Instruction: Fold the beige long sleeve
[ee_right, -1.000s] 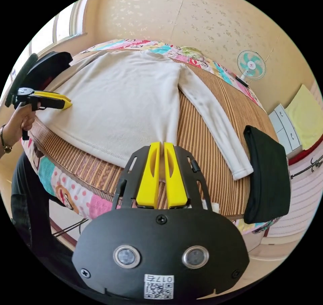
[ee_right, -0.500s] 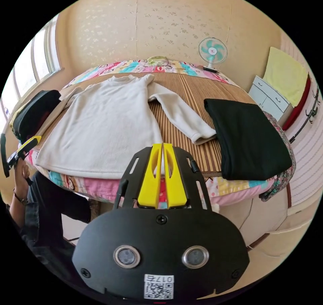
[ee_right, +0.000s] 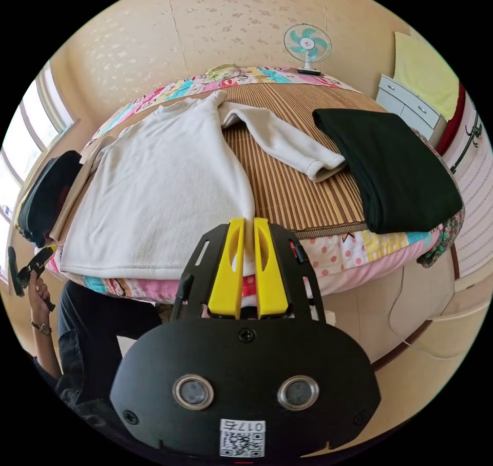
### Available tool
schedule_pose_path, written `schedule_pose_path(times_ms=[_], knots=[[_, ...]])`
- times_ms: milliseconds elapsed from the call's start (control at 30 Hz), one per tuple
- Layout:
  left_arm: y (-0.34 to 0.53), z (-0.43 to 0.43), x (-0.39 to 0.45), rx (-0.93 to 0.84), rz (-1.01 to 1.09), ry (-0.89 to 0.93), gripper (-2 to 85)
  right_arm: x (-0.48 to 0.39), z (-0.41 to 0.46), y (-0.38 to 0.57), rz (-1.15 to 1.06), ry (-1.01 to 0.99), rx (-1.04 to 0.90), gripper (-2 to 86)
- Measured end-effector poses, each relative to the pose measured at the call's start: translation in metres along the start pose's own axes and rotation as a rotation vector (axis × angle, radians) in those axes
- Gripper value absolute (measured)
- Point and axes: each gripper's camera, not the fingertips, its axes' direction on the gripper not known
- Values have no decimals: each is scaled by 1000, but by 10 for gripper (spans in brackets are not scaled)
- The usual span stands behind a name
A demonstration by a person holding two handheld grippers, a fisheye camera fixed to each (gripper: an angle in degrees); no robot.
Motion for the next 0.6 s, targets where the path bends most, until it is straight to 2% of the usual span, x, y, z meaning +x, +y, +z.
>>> schedule_pose_path(times_ms=[67,133,267,400,500,600], knots=[[5,-2,13,-13,102,83,71,15,-8,4,9,-21,8,27],[9,1,27,-59,138,-3,79,41,-18,6,72,-92,10,25],[16,-19,52,-86,243,-211,9,80,-34,8,145,-187,-6,25],[26,-60,37,19,166,-292,-4,103,-56,2,92,-138,-74,33],[29,-85,23,30,134,-136,-8,140,-84,-15,197,-171,-99,45],[32,-106,23,71,142,-8,-9,210,-105,-30,447,-397,10,63]])
